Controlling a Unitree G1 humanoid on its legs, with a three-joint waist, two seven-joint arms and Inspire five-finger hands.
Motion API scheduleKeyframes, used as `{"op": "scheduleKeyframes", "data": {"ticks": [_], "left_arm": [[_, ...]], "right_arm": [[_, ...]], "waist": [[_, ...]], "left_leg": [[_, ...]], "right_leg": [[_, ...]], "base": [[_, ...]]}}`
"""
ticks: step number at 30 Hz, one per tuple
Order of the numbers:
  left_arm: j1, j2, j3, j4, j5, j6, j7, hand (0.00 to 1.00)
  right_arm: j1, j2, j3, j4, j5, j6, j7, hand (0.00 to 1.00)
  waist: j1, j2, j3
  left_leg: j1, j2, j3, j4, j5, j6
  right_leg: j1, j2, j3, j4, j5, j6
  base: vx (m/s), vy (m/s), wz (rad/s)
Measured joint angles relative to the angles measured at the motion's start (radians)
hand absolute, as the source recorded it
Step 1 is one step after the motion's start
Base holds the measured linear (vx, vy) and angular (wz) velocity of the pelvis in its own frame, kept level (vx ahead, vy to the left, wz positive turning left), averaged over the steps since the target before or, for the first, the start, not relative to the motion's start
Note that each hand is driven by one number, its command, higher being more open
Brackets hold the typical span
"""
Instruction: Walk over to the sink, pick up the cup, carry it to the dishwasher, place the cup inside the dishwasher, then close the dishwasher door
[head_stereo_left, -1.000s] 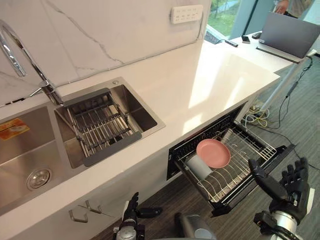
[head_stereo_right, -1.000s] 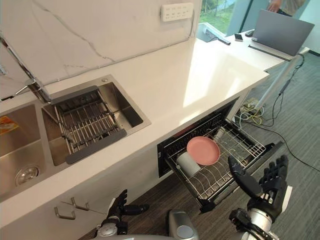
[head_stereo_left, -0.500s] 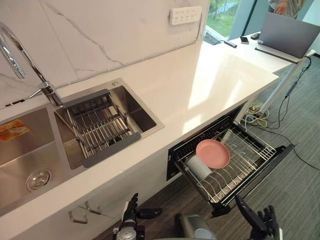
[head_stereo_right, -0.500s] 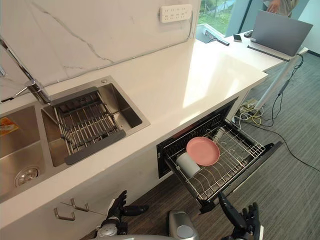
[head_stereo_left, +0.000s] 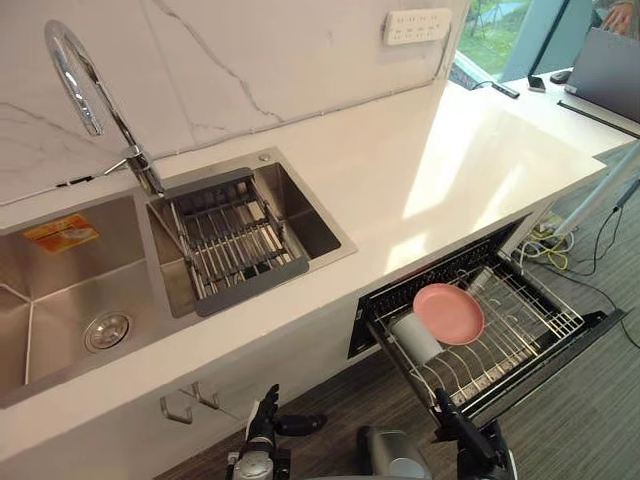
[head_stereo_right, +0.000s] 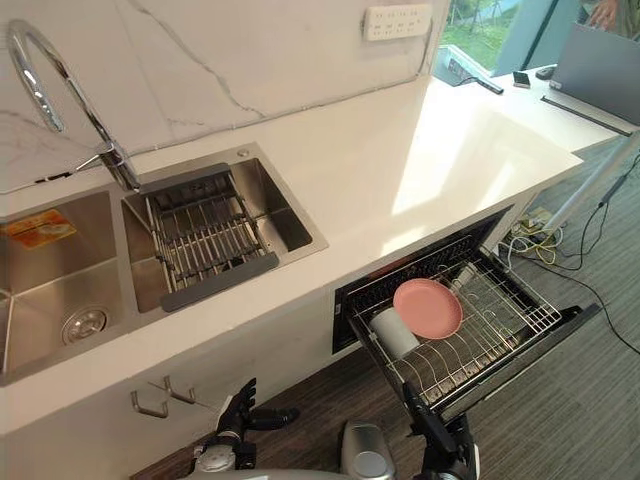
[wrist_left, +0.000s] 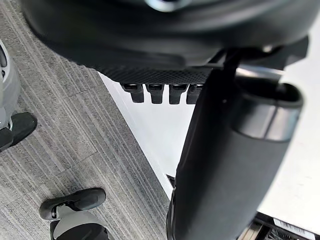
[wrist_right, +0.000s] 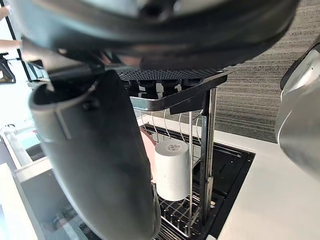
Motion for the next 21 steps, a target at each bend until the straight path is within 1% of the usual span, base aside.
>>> {"op": "scheduleKeyframes", "data": {"ticks": [3,5,11,17,21], "left_arm": [[0.000,0.001,0.001,0.003,0.004,0.000,-0.001,1.00],[-0.001,0.002,0.000,0.004,0.014,0.000,-0.001,1.00],[-0.009,0.016,0.000,0.023,0.015,-0.002,-0.005,1.00],[-0.017,0.055,0.000,0.036,0.016,-0.004,-0.019,1.00],[-0.021,0.086,0.001,0.042,0.016,-0.005,-0.019,1.00]], "right_arm": [[0.006,-0.018,0.013,0.001,-0.011,0.000,0.000,1.00],[0.008,-0.027,0.017,0.001,-0.016,0.000,0.000,1.00],[-0.014,-0.062,0.051,0.005,-0.037,0.007,0.000,1.00],[-0.116,-0.099,0.062,0.016,-0.073,0.011,-0.004,1.00],[-0.204,-0.134,0.072,0.048,-0.076,0.012,-0.010,1.00]], "waist": [[0.000,-0.001,0.000],[-0.001,-0.001,-0.001],[0.001,-0.002,-0.003],[0.006,0.000,-0.003],[0.025,0.003,-0.002]], "left_leg": [[0.004,-0.009,-0.018,-0.029,0.020,0.000],[0.004,-0.021,-0.045,-0.066,0.047,0.001],[-0.001,-0.034,-0.101,-0.127,0.098,0.003],[-0.031,-0.039,-0.151,-0.174,0.144,0.009],[-0.065,-0.040,-0.177,-0.184,0.165,0.014]], "right_leg": [[0.007,-0.010,-0.020,-0.005,0.000,0.000],[0.010,-0.023,-0.044,-0.014,0.000,0.000],[0.019,-0.038,-0.091,-0.034,0.005,-0.002],[0.017,-0.041,-0.134,-0.083,0.036,-0.008],[0.007,-0.045,-0.160,-0.112,0.057,-0.009]], "base": [[0.00,-0.011,0.20],[-0.01,-0.032,0.34],[-0.02,-0.052,0.28],[-0.03,-0.042,0.22],[-0.01,-0.032,0.19]]}}
